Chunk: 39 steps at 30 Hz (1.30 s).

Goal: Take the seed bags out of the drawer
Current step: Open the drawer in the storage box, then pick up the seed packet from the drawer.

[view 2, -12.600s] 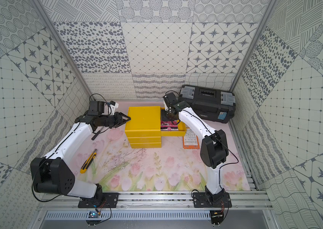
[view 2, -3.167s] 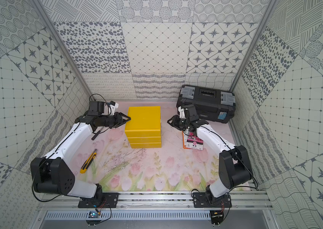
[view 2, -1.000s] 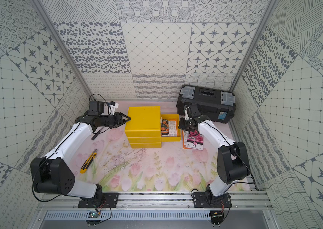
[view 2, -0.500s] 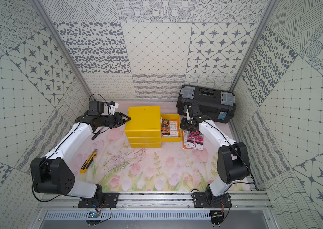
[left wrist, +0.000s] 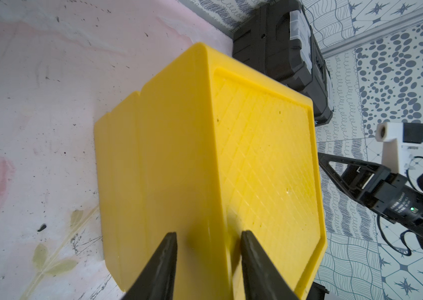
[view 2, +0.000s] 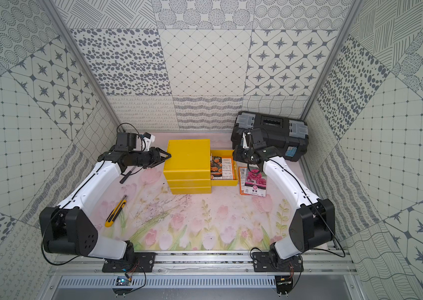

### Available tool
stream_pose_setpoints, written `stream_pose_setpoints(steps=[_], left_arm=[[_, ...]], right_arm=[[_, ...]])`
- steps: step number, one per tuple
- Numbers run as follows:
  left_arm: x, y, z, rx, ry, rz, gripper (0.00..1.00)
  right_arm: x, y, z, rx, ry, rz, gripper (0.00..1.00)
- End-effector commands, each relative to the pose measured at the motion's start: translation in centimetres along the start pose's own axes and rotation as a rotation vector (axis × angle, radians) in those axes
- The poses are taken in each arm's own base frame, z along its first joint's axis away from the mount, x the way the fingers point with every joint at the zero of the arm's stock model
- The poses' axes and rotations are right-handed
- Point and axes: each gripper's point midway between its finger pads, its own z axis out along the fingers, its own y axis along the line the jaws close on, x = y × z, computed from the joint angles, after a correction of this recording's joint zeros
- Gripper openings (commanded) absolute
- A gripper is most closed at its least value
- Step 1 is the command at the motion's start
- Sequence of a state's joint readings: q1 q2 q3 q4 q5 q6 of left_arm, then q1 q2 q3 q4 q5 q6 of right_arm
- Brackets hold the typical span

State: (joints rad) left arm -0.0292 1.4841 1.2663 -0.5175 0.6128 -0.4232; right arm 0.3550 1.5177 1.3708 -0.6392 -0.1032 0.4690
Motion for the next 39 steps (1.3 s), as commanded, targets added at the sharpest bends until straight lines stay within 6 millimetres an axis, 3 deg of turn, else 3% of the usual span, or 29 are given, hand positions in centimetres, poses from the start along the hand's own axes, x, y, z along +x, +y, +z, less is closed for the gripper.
stream_pose_setpoints(steps=[1,5,20,39], left_arm=[[3.0,3.5,-0.2,-0.158,0.088,-0.081,0.43],[3.0,3.4,-0.2,-0.154,0.088,-0.081,0.43],[3.0,3.3,-0.2,-0.148,0.086,-0.082,0.43],[2.9,3.2,-0.2,-0.144,0.083,-0.082,0.43]], right_arm=[[0.2,2.4,0.2,-0.047,0.009,-0.001,0.48],[1.7,3.9,2.0,-0.052,0.053,-0.02,0.48],[4.8,4.2,8.3,-0.014,0.166,-0.024,0.6],[6.0,3.8,12.2,0.012,0.227,-0.017,0.62]])
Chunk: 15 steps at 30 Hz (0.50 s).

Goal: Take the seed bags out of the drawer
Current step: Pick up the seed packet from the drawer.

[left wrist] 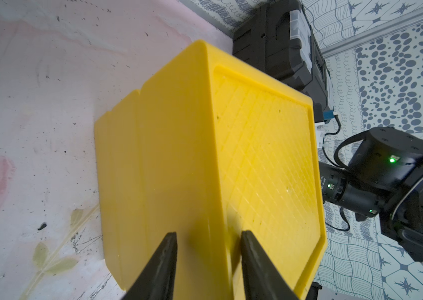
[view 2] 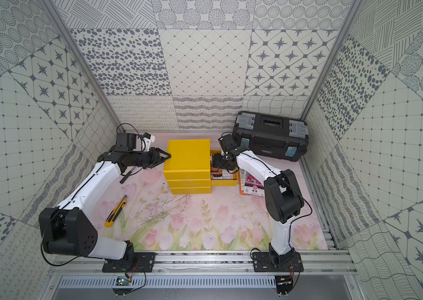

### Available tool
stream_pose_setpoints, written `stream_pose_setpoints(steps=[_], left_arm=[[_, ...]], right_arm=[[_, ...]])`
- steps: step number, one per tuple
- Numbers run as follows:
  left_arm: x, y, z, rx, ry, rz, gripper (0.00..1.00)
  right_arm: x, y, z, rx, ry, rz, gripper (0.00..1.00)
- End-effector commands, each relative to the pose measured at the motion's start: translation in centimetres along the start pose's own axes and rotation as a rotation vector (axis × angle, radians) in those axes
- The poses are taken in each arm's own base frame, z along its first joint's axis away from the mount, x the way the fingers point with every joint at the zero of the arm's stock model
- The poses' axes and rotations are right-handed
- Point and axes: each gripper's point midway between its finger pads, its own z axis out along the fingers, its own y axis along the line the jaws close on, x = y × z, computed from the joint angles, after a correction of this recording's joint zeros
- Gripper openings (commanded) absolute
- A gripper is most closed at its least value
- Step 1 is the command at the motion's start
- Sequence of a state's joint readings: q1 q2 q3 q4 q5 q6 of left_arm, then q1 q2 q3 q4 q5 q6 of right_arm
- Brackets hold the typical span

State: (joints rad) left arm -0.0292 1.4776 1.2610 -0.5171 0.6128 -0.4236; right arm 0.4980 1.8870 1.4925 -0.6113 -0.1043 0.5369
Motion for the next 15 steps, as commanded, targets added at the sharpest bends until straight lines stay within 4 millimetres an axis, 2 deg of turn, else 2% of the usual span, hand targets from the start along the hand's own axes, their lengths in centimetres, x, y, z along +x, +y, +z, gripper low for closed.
stream_pose_setpoints(steps=[1,8,15], left_arm=[[2.8,3.2,-0.2,-0.143,0.083,-0.081,0.43],[2.8,3.2,-0.2,-0.144,0.083,-0.08,0.43],[2.8,3.2,-0.1,-0.145,0.084,-0.081,0.43]], right_arm=[[-0.7,0.8,0.7,-0.021,-0.016,0.003,0.62],[-0.1,1.5,1.8,-0.077,0.01,0.036,0.59],[0.1,2.2,2.3,-0.159,0.023,0.1,0.44]])
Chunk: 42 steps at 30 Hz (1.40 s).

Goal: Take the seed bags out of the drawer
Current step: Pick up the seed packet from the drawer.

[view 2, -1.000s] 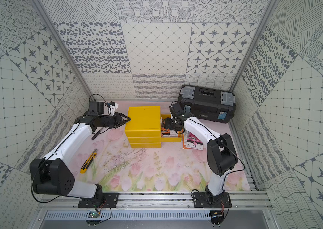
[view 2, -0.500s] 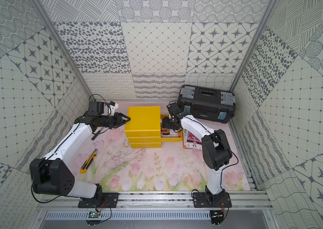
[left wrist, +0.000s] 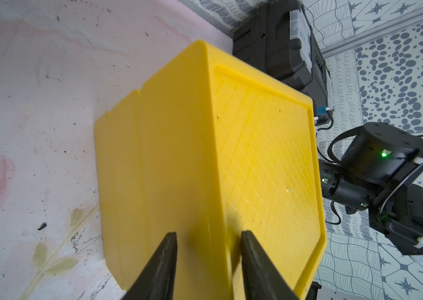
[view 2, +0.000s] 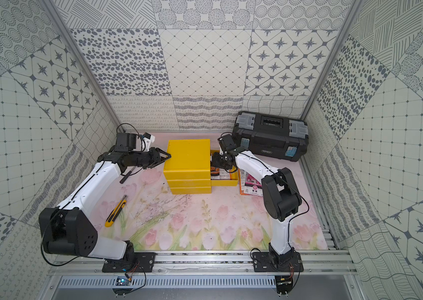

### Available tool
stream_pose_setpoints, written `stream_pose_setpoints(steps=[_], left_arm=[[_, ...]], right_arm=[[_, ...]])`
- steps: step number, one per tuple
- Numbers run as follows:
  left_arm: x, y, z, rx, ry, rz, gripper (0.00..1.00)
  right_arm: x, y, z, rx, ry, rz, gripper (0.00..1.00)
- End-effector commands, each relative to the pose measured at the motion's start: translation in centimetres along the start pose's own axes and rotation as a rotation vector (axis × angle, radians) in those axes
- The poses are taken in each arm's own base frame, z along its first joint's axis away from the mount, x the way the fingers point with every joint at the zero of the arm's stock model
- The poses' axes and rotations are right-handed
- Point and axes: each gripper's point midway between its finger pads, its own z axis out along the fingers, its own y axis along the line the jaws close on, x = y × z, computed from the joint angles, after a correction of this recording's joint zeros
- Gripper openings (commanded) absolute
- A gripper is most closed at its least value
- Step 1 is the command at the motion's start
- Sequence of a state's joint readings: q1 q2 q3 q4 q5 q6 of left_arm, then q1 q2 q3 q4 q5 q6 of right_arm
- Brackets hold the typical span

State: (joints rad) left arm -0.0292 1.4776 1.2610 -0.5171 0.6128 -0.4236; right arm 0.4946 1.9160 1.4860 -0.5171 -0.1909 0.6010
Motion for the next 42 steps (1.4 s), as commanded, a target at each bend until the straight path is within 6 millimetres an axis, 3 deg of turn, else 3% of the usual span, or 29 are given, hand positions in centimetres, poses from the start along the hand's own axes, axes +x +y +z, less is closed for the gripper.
stream_pose_setpoints(steps=[1,10,17,29,42], left_arm=[[2.8,3.2,-0.2,-0.146,0.084,-0.08,0.43],[2.9,3.3,-0.1,-0.147,0.086,-0.083,0.43],[2.9,3.4,-0.1,-0.151,0.085,-0.082,0.43],[2.8,3.4,-0.1,-0.151,0.085,-0.081,0.43],[2.8,3.3,-0.2,-0.151,0.083,-0.082,0.43]], right_arm=[[0.7,0.4,1.2,-0.069,0.024,0.052,0.41],[0.1,1.0,0.0,-0.163,-0.013,0.122,0.15],[-0.8,1.3,-2.0,-0.181,-0.051,0.122,0.0],[-2.6,0.3,-6.6,-0.114,-0.11,0.057,0.0],[-4.1,-3.6,-13.0,-0.102,-0.167,0.048,0.0]])
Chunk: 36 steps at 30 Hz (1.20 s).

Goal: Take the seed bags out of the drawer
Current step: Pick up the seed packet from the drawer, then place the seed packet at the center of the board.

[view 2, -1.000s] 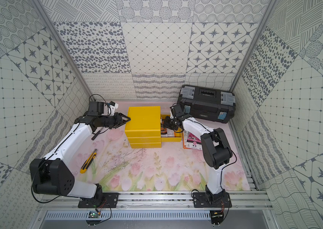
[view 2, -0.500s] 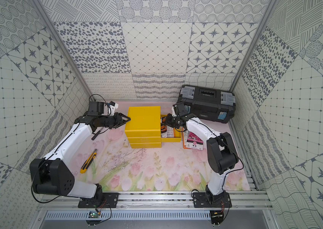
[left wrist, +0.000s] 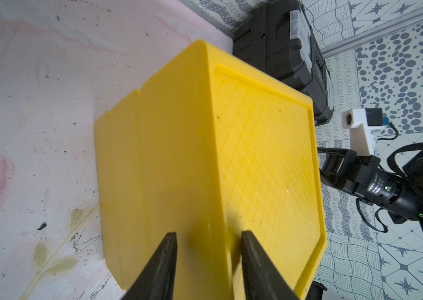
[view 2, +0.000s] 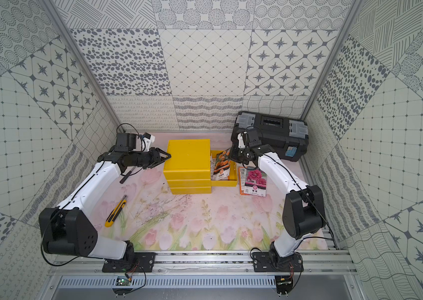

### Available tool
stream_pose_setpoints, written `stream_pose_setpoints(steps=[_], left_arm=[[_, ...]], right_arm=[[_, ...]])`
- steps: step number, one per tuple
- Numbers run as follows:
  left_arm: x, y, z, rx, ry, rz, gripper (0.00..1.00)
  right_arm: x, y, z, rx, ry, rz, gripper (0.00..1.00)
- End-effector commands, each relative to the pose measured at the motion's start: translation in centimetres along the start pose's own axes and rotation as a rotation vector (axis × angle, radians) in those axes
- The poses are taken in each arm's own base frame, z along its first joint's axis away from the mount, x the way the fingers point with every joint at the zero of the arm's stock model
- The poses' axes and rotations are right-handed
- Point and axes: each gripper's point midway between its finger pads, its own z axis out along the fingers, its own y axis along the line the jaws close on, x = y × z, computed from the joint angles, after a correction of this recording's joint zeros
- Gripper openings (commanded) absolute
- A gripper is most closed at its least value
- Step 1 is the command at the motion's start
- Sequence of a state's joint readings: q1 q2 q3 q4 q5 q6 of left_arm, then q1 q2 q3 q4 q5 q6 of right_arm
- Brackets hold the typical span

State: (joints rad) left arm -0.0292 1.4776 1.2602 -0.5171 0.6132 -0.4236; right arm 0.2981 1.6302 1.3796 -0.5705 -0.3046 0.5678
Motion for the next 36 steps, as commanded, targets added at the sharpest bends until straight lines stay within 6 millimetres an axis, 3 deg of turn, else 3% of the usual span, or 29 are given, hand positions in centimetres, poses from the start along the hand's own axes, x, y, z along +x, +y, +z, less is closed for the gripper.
stream_pose_setpoints(steps=[1,11,21,26,36], left_arm=[[2.8,3.4,-0.1,-0.152,0.083,-0.083,0.43],[2.8,3.4,-0.2,-0.152,0.082,-0.081,0.43],[2.9,3.3,-0.1,-0.149,0.086,-0.082,0.43],[2.8,3.4,0.0,-0.149,0.086,-0.083,0.43],[2.8,3.4,0.0,-0.148,0.087,-0.086,0.43]], right_arm=[[-0.9,-0.2,-2.7,-0.029,-0.032,-0.028,0.0],[-2.9,-4.7,-7.7,-0.021,-0.125,0.049,0.0],[-4.1,-11.5,-12.7,0.074,-0.234,0.135,0.0],[-3.2,-14.3,-11.3,0.163,-0.181,0.125,0.0],[-0.7,-18.2,-5.7,0.266,-0.026,0.124,0.0]])
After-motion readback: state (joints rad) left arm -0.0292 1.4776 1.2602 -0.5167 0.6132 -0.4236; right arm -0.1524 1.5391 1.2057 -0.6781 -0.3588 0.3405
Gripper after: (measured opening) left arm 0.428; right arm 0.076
